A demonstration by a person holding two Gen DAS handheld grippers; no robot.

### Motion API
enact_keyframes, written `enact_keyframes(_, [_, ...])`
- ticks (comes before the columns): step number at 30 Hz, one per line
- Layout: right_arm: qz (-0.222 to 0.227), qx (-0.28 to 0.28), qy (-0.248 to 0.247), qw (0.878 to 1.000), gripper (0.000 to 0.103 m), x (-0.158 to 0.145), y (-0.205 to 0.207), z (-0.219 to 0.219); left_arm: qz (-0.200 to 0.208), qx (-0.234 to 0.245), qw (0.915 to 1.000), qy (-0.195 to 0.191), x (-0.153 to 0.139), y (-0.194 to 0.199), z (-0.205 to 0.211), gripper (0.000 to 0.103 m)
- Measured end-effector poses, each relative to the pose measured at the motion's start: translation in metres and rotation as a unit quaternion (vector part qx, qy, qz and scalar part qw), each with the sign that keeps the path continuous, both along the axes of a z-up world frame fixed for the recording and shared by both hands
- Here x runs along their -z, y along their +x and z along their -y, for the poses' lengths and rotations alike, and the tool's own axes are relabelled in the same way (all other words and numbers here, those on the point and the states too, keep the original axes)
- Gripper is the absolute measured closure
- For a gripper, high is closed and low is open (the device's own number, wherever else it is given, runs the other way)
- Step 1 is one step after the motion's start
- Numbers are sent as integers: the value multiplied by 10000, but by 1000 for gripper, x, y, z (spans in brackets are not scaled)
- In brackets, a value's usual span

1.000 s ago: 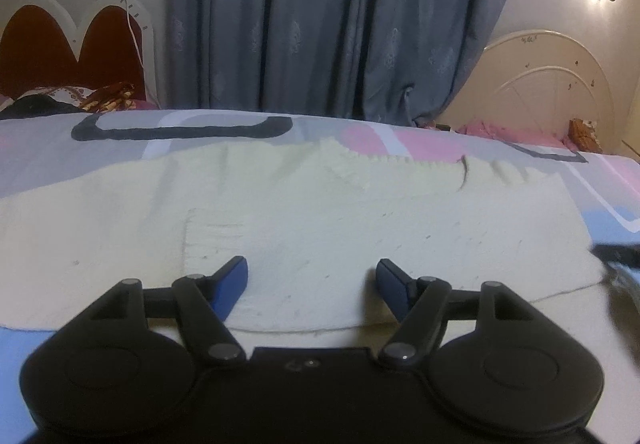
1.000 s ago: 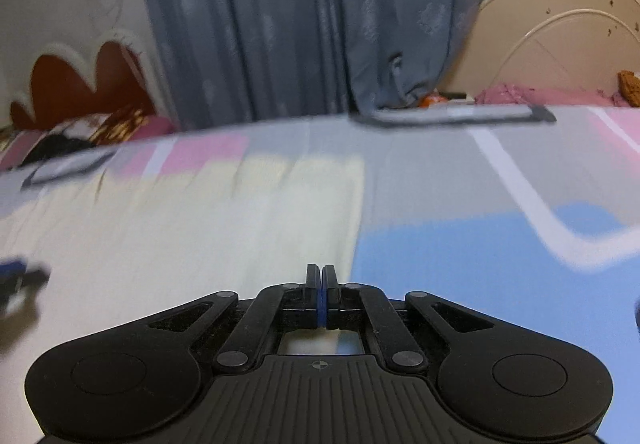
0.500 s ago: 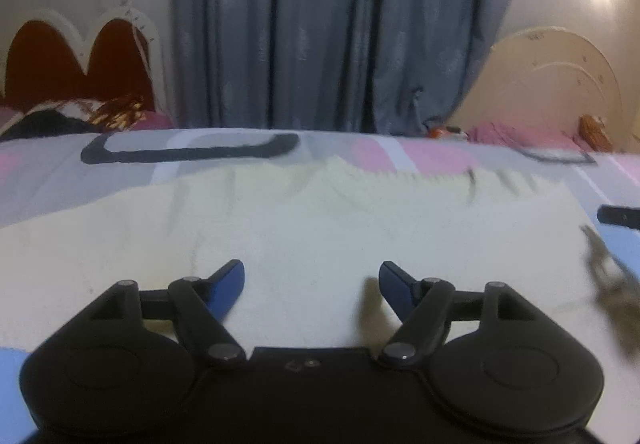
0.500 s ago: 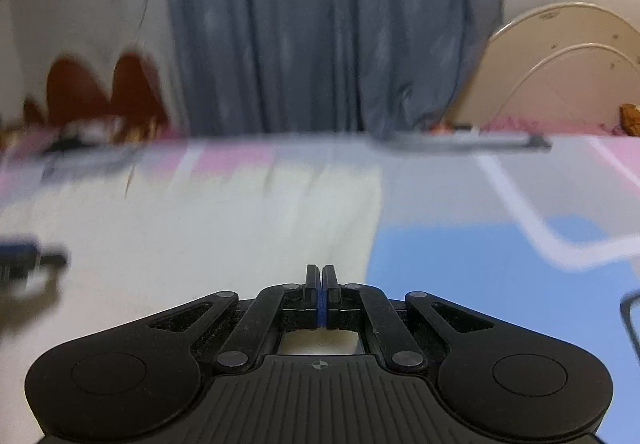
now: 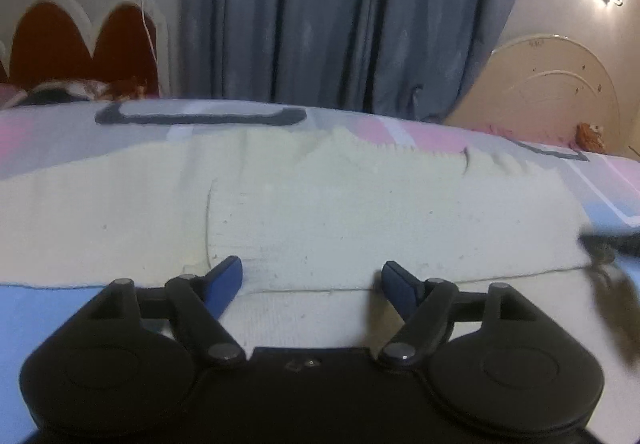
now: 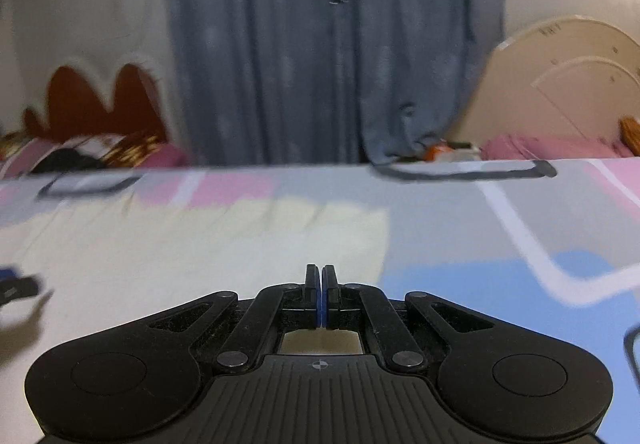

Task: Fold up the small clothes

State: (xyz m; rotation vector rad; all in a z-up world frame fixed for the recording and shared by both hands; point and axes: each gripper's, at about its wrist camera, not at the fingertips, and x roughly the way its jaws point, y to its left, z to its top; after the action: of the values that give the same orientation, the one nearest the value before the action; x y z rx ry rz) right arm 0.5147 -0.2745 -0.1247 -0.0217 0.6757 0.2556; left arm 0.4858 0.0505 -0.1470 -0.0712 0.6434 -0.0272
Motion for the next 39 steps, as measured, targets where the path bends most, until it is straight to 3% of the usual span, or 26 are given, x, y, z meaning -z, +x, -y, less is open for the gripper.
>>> enact_keyframes(2, [72,53,-164,9998,103,7,-8,-8,43,-43,9999,87,-6,-1,2,31])
enact_keyframes(4, [196,165,66,9996,103,-6,-14,-7,178,-73,9998,60,-8,-6,0,27])
enact_keyframes(5, [361,219,223,9989,103,-11,-20,-6,-14,-59,10000,0,-1,-2,-3,27])
enact_keyframes(6, [351,270,129,9989,103,-9,-22,-9,-28,-45,10000,-18,1,0,-4,26])
enact_keyframes(7, [7,267,-122,9996,103,0,-16,-15,-45,-52,10000,-43,-3,0,-4,28])
enact_keyframes(10, [13,132,-344,9993,103,-9,-27,-20,224,-149,9994,-236,-21,-15,-16,29])
enact_keyframes(13, [265,179,27,9995,103,-27,-38,-14,346,-467,9974,-422,-28,-37,-47,29])
enact_keyframes(19, [-128,567,539,9969,103,-30,-36,-10,207,-1694,9837,-564,-24,-83,-152,33])
enact_keyframes(22, [-188,635,618,9959,103,-29,-42,-11,157,-2381,9658,-1019,-17,-99,-213,37])
enact_keyframes(25, [-216,648,660,9955,103,-29,-46,-20,284,-2992,9367,-1799,-10,-113,-265,39])
enact_keyframes(30, [-245,726,718,9945,103,-31,-36,-32,738,-3339,8938,-2900,0,-129,-319,47])
enact_keyframes(34, [-227,757,650,9947,103,-36,-31,-41,898,-3608,8807,-2934,1,-130,-339,52])
enact_keyframes(39, [-230,836,555,9947,103,-37,-31,-44,1118,-3869,8562,-3237,5,-132,-354,54])
